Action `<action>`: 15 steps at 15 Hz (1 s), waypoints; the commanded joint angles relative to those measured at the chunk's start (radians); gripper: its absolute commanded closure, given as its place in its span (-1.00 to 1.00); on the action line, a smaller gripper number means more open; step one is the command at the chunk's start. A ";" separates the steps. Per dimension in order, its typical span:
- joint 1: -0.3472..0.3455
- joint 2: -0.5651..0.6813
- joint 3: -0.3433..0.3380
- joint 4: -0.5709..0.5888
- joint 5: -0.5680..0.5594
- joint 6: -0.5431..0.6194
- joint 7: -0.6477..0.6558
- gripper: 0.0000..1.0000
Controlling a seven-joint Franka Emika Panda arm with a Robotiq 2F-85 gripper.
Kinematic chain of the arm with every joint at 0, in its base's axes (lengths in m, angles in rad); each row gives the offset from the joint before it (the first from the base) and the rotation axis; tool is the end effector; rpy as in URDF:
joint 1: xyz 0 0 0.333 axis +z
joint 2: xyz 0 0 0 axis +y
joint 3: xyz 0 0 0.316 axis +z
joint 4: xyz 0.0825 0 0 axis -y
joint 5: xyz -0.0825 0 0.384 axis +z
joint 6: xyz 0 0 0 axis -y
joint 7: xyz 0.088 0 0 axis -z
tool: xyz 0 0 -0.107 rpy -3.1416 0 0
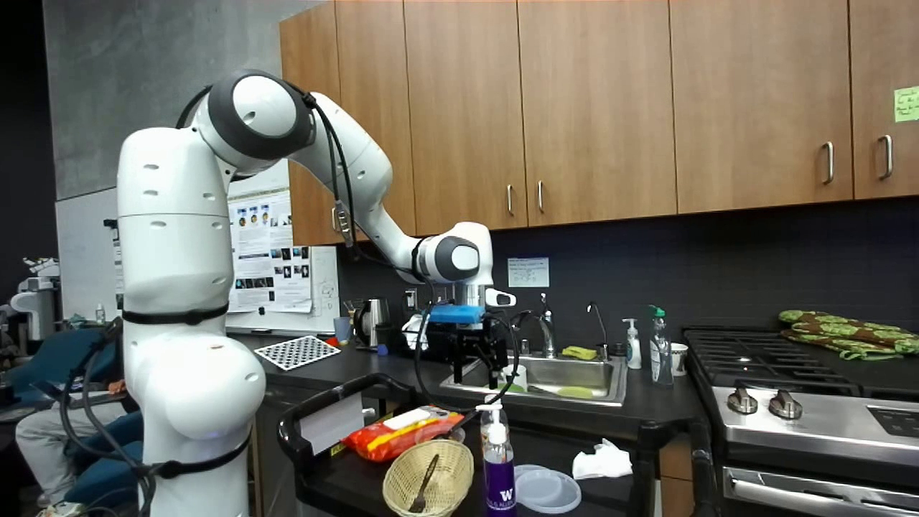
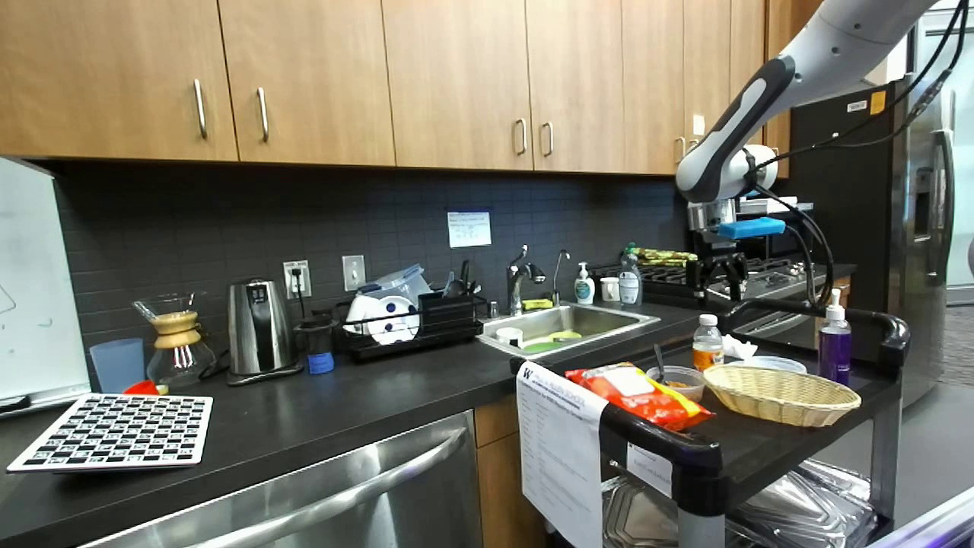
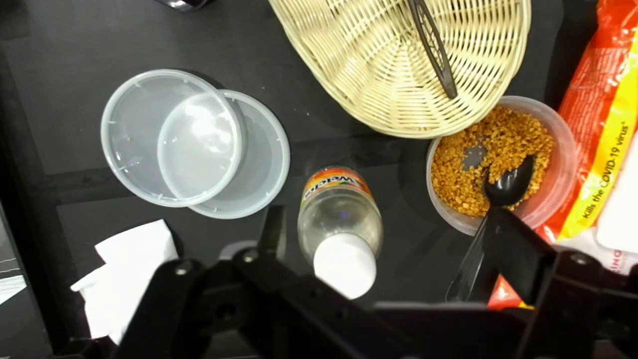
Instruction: Pick up the bottle with the orange label then set it back down on the service trolley.
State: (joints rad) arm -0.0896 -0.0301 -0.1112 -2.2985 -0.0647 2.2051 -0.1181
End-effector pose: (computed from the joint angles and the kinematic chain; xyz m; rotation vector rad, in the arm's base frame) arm 0.4908 -0.1022 0.3555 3.1021 -0.0660 -0.1089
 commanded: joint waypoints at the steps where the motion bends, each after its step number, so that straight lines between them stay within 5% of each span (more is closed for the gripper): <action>1: -0.010 0.054 -0.003 0.038 0.019 0.024 -0.051 -1.00; 15: -0.038 0.217 0.004 0.151 0.027 0.084 -0.087 -0.95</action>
State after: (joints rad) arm -0.1197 0.1448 -0.1141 -2.1909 -0.0561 2.2753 -0.1768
